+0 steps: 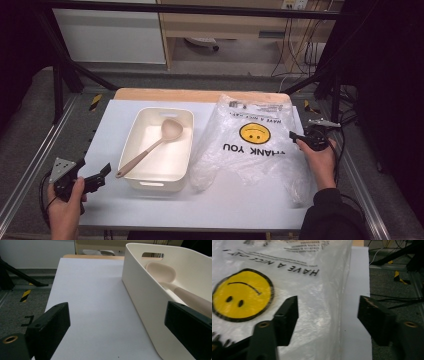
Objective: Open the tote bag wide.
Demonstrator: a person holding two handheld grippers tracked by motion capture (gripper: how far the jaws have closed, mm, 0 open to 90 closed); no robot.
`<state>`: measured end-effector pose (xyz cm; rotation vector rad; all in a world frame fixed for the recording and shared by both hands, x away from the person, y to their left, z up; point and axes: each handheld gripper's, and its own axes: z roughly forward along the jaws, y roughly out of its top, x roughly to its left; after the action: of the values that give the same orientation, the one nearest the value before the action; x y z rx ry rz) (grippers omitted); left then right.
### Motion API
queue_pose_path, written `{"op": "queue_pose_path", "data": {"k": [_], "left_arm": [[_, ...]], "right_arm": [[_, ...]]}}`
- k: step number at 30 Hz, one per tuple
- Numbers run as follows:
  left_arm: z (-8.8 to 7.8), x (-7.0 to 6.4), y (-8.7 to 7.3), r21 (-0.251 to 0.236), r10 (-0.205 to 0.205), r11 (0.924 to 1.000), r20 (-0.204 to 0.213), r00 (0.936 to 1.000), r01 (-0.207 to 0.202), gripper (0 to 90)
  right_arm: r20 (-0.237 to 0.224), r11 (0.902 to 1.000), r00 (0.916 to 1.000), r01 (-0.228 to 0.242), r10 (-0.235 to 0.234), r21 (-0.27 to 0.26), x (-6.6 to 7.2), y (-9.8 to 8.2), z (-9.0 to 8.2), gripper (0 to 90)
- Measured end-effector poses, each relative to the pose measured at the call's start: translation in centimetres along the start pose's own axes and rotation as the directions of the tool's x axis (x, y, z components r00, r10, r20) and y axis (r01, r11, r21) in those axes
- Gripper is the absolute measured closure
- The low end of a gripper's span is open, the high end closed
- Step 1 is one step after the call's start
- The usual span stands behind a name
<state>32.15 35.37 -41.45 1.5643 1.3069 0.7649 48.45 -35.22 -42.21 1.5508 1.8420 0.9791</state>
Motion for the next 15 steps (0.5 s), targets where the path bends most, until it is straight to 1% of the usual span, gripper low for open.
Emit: {"op": "queue_pose_path", "data": {"k": [1, 2, 3, 5, 8, 10, 12, 13, 15], "left_arm": [[-0.1, 0.0, 0.0, -0.003, 0.000, 1.0000, -0.001, 1.0000, 0.000, 6.0], [-0.2, 0.0, 0.0, -0.004, 0.000, 1.0000, 0.000, 1.0000, 0.000, 6.0], [-0.2, 0.1, 0.0, -0.005, -0.004, 1.0000, 0.001, 1.0000, 0.004, 6.0], [-0.4, 0.1, 0.0, -0.010, -0.010, 0.9999, 0.009, 0.9999, 0.010, 6.0], [-0.6, 0.0, 0.1, -0.017, -0.008, 0.9998, 0.016, 0.9998, 0.008, 6.0], [-0.6, 0.0, 0.2, -0.019, 0.001, 0.9998, 0.014, 0.9999, 0.000, 6.0], [-0.6, -0.1, 0.2, -0.012, 0.003, 0.9999, 0.019, 0.9998, -0.003, 6.0], [-0.7, -0.1, 0.1, -0.007, 0.005, 1.0000, 0.021, 0.9998, -0.005, 6.0], [-0.7, -0.1, 0.1, -0.004, 0.009, 1.0000, 0.023, 0.9997, -0.009, 6.0]], "right_arm": [[-0.003, 0.9997, 0.9998, 0.021, -0.021, -0.010, 0.6, 0.2, -0.7, 23.8], [-0.007, 0.9993, 0.9995, 0.031, -0.031, -0.019, 1.3, 0.4, -1.4, 21.5], [-0.015, 0.9986, 0.9993, 0.034, -0.035, -0.040, 1.9, 0.5, -2.1, 19.7], [-0.046, 0.9966, 0.9975, 0.051, -0.054, -0.065, 3.2, 0.5, -3.4, 17.2], [-0.074, 0.9935, 0.9928, 0.089, -0.094, -0.071, 5.4, 0.0, -4.9, 13.6], [-0.098, 0.9918, 0.9888, 0.106, -0.113, -0.072, 6.9, -0.6, -5.6, 12.1], [-0.119, 0.9895, 0.9838, 0.126, -0.134, -0.071, 8.6, -1.1, -6.3, 11.8], [-0.129, 0.9872, 0.9801, 0.142, -0.151, -0.072, 9.4, -1.4, -6.5, 11.7], [-0.165, 0.9854, 0.9719, 0.161, -0.168, -0.056, 11.2, -2.0, -6.7, 11.1]]}}
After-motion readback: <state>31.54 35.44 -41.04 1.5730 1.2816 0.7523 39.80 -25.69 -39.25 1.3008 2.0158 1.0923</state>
